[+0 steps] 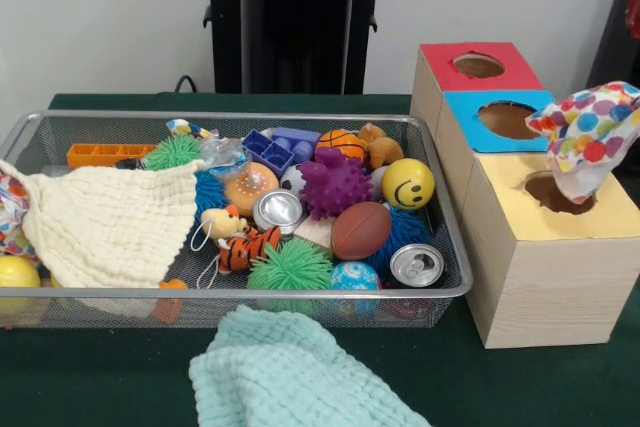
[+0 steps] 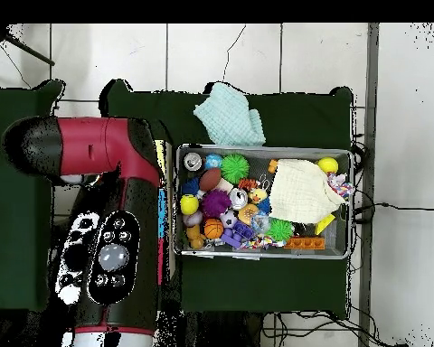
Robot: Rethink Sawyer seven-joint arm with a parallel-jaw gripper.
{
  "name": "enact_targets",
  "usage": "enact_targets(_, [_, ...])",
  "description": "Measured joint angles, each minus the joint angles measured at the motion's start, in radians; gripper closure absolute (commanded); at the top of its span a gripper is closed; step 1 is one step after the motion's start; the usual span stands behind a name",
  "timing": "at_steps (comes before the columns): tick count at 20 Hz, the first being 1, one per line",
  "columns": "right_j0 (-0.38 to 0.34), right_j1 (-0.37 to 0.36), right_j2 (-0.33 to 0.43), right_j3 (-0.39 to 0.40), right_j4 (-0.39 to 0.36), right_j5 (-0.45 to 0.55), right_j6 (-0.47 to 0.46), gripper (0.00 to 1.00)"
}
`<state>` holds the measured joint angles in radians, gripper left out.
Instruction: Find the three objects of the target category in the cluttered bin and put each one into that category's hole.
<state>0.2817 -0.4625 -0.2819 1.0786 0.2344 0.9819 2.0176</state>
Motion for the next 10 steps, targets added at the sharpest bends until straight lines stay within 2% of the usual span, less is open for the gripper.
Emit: enact_targets(10, [-0.009,0.069,0.013,-0.013,0.0,-0.048,0.0,1.0])
